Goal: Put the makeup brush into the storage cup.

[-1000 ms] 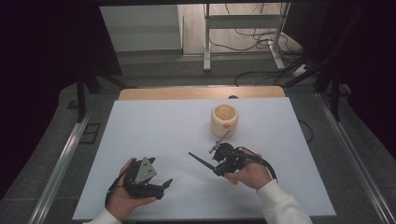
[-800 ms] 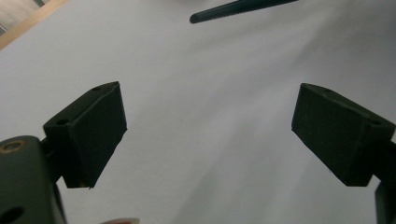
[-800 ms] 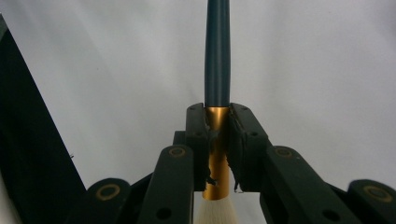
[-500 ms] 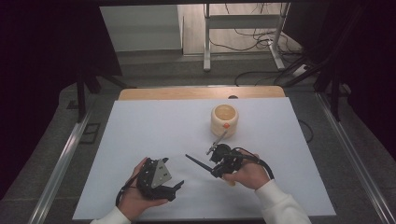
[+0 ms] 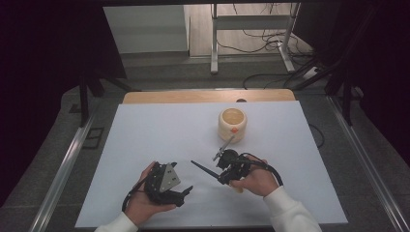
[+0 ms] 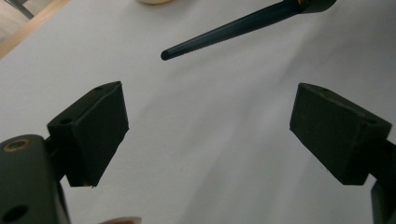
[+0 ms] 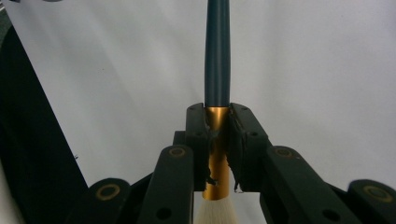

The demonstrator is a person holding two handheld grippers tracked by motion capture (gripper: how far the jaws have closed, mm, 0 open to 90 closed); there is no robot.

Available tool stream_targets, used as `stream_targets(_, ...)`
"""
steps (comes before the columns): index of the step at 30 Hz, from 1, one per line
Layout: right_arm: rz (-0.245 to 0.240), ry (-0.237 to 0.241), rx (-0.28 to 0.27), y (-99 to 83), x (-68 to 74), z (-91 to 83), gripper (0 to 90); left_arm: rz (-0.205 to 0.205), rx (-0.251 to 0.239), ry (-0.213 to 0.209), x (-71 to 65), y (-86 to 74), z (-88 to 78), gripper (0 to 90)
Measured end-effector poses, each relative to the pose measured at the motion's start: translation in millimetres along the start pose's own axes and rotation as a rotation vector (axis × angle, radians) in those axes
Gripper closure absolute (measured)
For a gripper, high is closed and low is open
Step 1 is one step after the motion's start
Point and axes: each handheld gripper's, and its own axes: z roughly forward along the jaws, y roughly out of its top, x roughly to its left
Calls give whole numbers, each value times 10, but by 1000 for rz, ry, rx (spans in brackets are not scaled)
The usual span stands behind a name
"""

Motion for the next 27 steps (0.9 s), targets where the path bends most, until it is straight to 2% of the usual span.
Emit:
stream_targets(12,6,33,2,22,6,-10,786,15,-31,-16,1,140,39,131)
stream_targets(17,4,39,9,53,-1,-21,786,37,-26,-27,-12,179,66,133)
stream_targets(27,-1,91,45,139,-53,-68,786,61,-26,-44,-40,234,124,148)
